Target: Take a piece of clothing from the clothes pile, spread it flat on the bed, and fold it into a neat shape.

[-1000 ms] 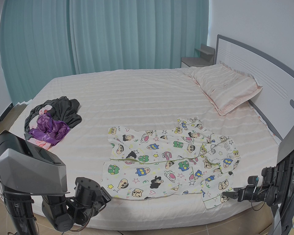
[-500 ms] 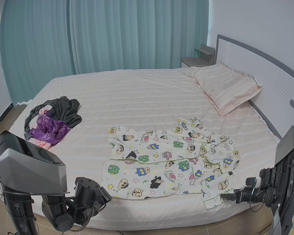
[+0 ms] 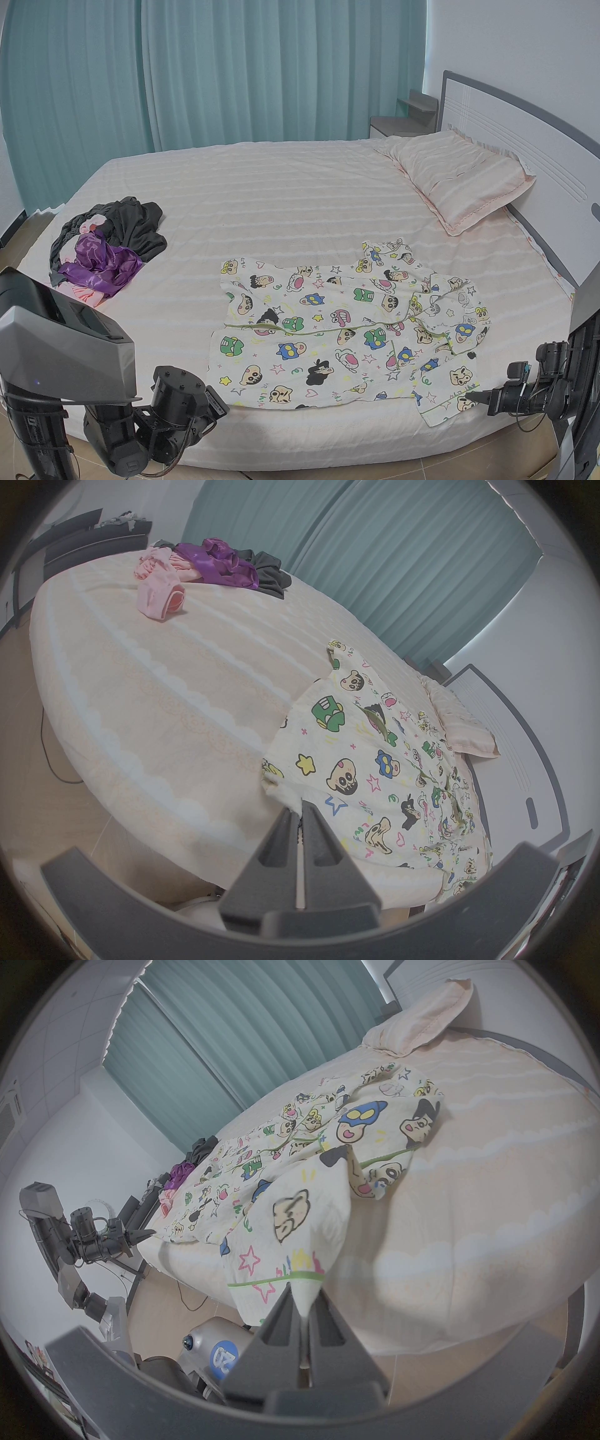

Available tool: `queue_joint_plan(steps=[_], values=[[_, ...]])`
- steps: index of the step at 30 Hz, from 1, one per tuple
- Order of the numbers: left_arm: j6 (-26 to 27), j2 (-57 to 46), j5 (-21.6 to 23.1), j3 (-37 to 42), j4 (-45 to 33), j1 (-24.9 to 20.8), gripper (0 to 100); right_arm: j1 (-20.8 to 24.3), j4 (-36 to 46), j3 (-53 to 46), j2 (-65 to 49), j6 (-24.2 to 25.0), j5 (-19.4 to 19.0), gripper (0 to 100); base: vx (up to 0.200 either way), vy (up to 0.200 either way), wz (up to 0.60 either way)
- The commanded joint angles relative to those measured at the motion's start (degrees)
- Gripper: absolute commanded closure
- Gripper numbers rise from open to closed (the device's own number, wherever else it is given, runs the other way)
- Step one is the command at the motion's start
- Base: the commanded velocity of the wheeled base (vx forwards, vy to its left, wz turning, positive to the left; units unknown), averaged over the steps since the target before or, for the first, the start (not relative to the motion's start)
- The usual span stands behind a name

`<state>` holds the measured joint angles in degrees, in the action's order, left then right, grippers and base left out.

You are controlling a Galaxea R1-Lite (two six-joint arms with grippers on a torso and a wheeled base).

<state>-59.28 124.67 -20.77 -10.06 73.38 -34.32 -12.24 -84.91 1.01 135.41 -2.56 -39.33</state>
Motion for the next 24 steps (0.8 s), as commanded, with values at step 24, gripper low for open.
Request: queue_joint_plan(steps=[24], values=[[5.9, -3.9, -2.7, 9.4, 0.5, -6.9, 100, -3.4, 46.9, -1.0, -29.6, -16.3, -0.8, 100, 0.0, 0.0, 0.0]])
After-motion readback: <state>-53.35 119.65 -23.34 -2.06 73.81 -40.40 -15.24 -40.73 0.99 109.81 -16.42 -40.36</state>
